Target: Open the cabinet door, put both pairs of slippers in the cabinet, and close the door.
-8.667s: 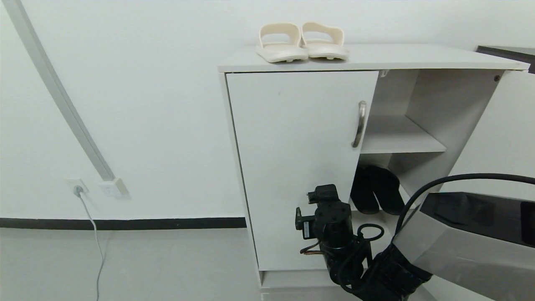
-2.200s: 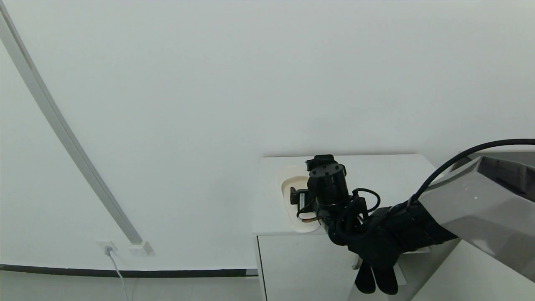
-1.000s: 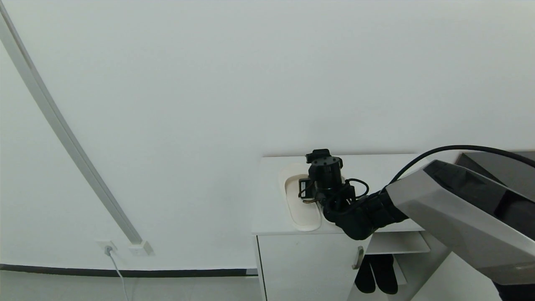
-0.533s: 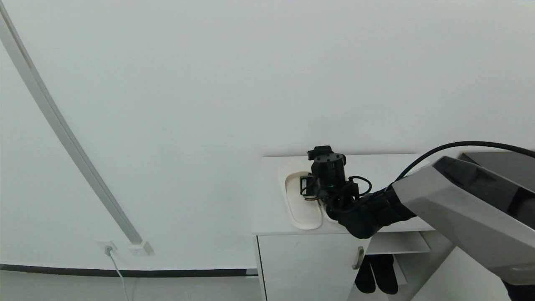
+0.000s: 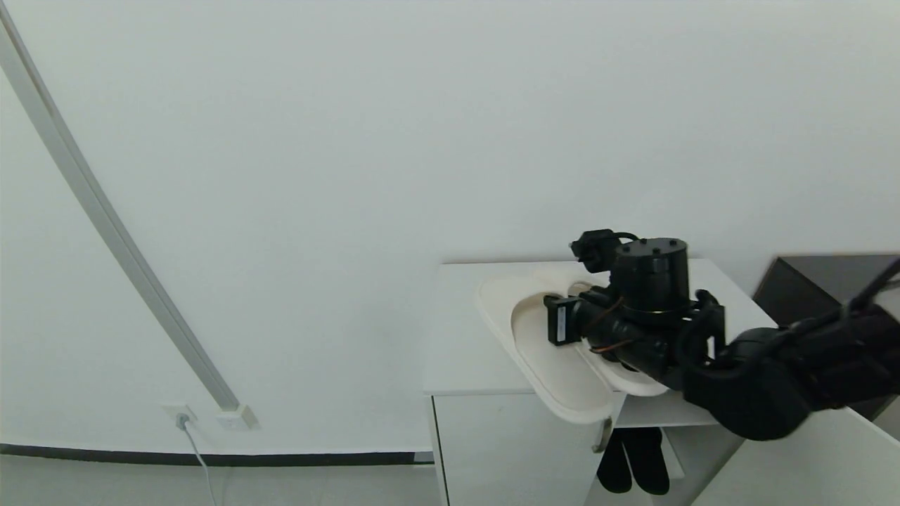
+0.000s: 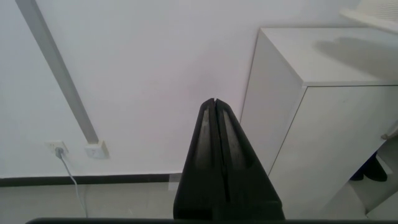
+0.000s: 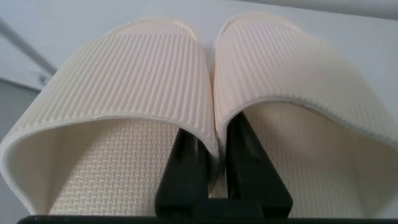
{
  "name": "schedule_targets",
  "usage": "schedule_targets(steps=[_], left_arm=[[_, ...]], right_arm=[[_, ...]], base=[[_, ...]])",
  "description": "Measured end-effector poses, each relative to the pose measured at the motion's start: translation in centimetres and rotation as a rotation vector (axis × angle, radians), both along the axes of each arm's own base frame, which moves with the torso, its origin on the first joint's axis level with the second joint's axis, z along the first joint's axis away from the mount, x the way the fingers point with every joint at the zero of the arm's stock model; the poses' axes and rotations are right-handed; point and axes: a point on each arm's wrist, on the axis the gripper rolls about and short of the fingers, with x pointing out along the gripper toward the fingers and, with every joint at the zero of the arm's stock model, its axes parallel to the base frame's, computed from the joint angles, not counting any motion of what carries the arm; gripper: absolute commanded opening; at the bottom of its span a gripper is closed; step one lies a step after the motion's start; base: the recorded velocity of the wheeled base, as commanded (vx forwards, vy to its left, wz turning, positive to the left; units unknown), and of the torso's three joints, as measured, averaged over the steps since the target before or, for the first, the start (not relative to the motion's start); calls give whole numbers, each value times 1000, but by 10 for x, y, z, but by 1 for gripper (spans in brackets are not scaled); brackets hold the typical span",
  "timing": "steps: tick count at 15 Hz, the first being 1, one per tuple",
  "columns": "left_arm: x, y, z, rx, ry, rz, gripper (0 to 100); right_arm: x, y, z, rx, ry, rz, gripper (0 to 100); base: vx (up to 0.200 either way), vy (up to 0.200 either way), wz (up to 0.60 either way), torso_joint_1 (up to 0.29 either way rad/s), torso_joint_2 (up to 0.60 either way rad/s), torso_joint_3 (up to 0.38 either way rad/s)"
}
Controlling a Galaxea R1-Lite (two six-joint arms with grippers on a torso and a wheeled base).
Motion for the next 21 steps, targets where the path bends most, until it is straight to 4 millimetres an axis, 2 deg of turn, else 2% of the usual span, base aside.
schedule_targets(steps=[3,6,10,20,21], left_arm=[[0,0,0,1,0,0,0],[0,0,0,0,0,-1,0],[0,0,0,0,0,0,0],[0,0,0,-1,0,0,0],[0,0,0,-1,0,1,0]], right_arm=[[-41,-24,15,4,3,93,0],[-58,-30,25,17,-17,122,0],[-63,-31,29,16,-30,130,0],[-67,-28,28,13,-29,144,0],[-68,-28,28,13,-30,145,0]], base=[[0,0,0,0,0,0],[0,0,0,0,0,0],[0,0,0,0,0,0],[-200,0,0,2,3,4],[0,0,0,0,0,0]])
